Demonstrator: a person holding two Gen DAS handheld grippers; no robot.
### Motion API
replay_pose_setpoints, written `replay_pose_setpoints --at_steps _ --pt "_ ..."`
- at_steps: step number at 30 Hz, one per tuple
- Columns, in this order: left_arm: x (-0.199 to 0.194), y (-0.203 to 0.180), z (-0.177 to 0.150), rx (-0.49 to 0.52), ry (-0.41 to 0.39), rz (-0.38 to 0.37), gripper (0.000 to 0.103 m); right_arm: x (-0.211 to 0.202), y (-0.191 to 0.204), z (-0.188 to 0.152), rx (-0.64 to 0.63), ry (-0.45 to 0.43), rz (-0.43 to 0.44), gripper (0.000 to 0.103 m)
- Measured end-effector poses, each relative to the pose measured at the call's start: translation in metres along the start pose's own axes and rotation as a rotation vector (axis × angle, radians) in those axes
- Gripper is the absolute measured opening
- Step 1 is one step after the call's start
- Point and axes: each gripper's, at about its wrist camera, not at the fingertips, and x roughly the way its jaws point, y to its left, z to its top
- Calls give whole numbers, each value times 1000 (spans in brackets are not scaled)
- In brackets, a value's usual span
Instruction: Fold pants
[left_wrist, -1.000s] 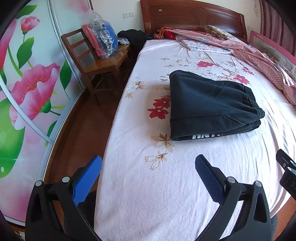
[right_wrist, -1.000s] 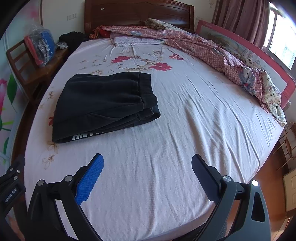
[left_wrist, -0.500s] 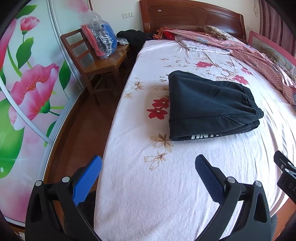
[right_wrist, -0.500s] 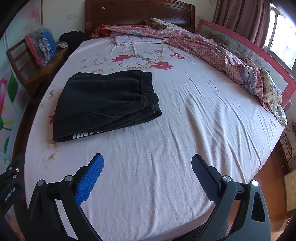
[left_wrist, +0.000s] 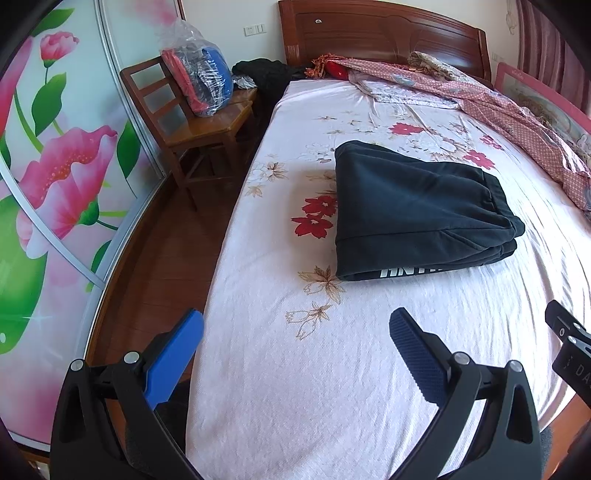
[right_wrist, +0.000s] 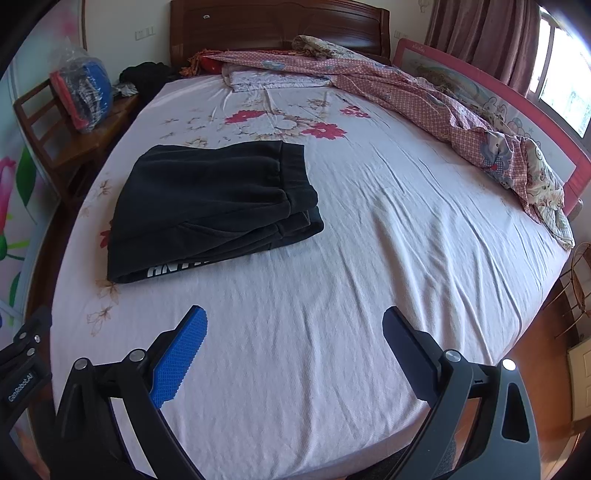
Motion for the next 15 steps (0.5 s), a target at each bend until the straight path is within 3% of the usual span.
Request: replay_pose_setpoints --at_steps 15 --pt "2 0 -1 2 -1 1 101 -1 0 0 -1 3 8 95"
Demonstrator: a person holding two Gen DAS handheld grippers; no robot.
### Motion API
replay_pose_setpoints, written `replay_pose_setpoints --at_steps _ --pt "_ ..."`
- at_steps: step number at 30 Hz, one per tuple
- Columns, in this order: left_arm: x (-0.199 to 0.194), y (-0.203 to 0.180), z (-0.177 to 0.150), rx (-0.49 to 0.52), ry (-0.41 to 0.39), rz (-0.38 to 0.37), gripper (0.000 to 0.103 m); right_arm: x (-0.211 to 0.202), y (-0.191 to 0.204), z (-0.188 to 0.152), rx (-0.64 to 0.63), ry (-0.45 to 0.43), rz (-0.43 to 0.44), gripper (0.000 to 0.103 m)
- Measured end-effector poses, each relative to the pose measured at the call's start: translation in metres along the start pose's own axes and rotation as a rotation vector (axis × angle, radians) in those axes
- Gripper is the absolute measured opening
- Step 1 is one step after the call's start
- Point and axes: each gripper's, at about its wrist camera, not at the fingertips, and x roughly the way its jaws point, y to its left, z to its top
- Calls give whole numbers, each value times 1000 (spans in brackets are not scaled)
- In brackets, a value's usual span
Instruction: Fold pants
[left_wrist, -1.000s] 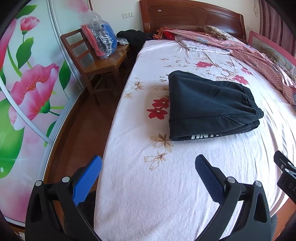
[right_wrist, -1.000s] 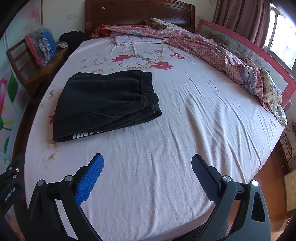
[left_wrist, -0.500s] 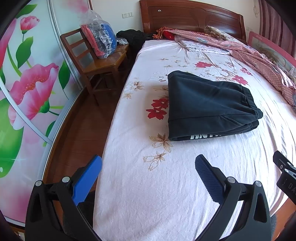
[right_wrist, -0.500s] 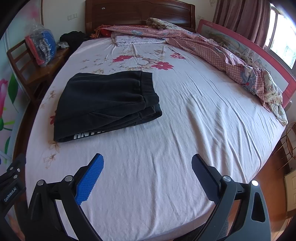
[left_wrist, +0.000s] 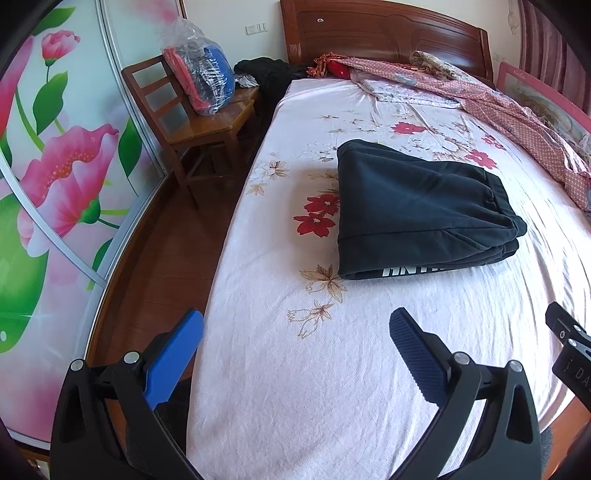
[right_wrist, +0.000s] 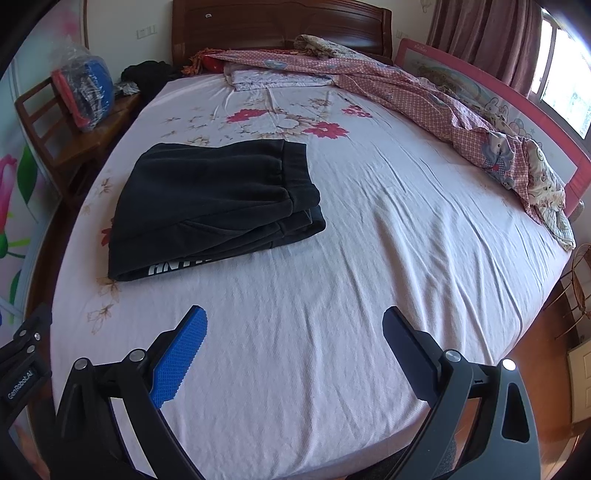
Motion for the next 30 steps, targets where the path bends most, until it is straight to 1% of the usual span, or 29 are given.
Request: replay_pose_setpoints --at_steps 3,4,5,7,9,12,14,16,18,21,23,24,27,29,30 --pt "-1 -1 0 2 -8 10 101 0 0 0 -3 -1 -4 95" --pt "-2 -1 -1 5 -15 -10 101 0 0 0 -3 -1 -3 95" --pt "-3 -1 -1 12 -23 -1 101 0 0 0 -4 0 -6 95" --pt "-9 -4 -2 32 -60 54 101 0 1 -1 -10 2 -7 95" --pt "-16 -6 -1 57 -105 67 101 1 3 -1 -14 0 -13 95" --pt "-24 -6 0 36 -130 23 101 0 3 -1 -22 -1 -12 95" --pt "-26 -8 -1 45 -135 2 101 -1 3 -3 -32 -6 -14 95" --pt "-24 -10 -2 53 -117 -14 101 -2 1 -5 -39 -12 -24 95" --pt "-22 -11 -2 62 -104 -8 101 -4 -1 -8 -54 -23 -43 95" --pt "-24 -11 -4 77 -115 -10 101 -8 -10 -14 -66 -47 -70 95" --pt "-27 -11 -5 79 -128 -18 101 -10 -19 -20 -72 -65 -118 95" --pt "-28 -11 -5 84 -129 -16 101 -11 -23 -23 -73 -71 -124 95" --pt "-26 -12 -5 76 -112 -24 101 -8 -37 -30 -65 -52 -148 95" --pt "-24 -11 -6 60 -89 -63 101 -5 -43 -33 -58 -34 -155 95" --pt "-23 -11 -7 55 -80 -65 101 -4 -46 -34 -54 -30 -163 95"
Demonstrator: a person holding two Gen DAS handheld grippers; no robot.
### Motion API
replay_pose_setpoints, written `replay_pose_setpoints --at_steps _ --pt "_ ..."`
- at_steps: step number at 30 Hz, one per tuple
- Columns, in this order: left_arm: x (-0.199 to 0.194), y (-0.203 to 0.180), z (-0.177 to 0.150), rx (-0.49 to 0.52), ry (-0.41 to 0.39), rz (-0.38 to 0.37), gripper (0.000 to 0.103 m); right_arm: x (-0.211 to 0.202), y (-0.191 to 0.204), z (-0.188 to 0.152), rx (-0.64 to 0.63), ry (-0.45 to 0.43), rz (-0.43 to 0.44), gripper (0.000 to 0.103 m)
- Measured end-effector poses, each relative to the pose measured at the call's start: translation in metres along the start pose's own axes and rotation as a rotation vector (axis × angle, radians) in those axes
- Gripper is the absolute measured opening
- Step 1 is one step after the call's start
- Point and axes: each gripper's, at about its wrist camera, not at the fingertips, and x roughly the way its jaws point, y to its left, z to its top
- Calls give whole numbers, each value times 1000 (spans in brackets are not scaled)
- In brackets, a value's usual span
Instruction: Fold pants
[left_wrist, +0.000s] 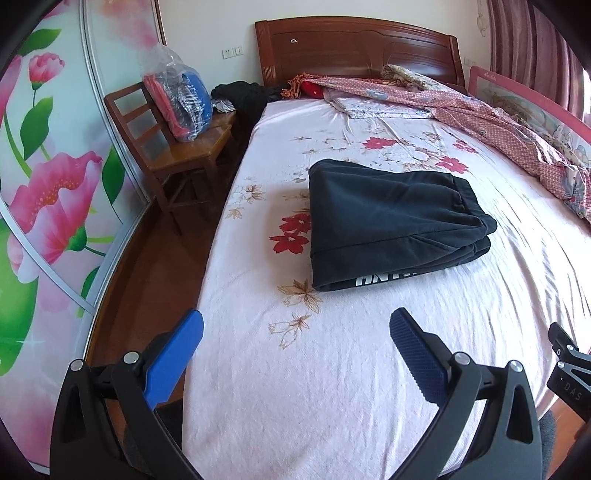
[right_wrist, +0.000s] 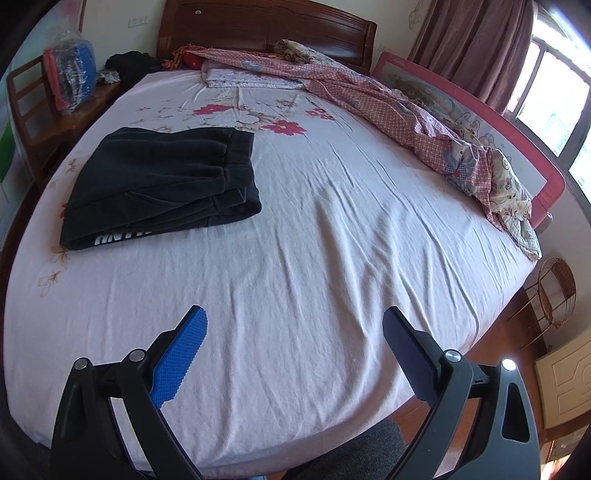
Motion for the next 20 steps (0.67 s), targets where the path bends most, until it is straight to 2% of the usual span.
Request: replay_pose_setpoints --at_steps 3,4,5,7,8,11,13,14,17,20 --pt "1 -4 -5 12 -2 7 101 3 -5 -1 9 10 -6 95" --pt "2 -3 -6 -11 16 -31 101 3 -5 -1 11 10 -8 95" --pt "3 -4 -7 -16 30 -26 101 4 -6 0 10 12 -8 95" --pt "-1 -7 -8 -12 -1 -32 101 3 -6 0 12 11 -7 95" --pt "-2 -9 -8 -1 -6 -12 101 2 -5 1 15 9 -4 95" --pt "-1 -9 -5 -11 16 -28 101 2 -4 1 15 7 6 95" --pt "-2 -12 -4 13 -1 -20 101 1 -1 1 15 9 12 95" --pt "-1 -12 -4 16 3 -1 101 1 0 2 11 10 22 95" --pt "7 -8 -3 -20 70 -55 101 0 5 2 6 7 33 95" --pt "10 -9 -6 -6 77 -31 101 -2 8 2 2 5 43 95"
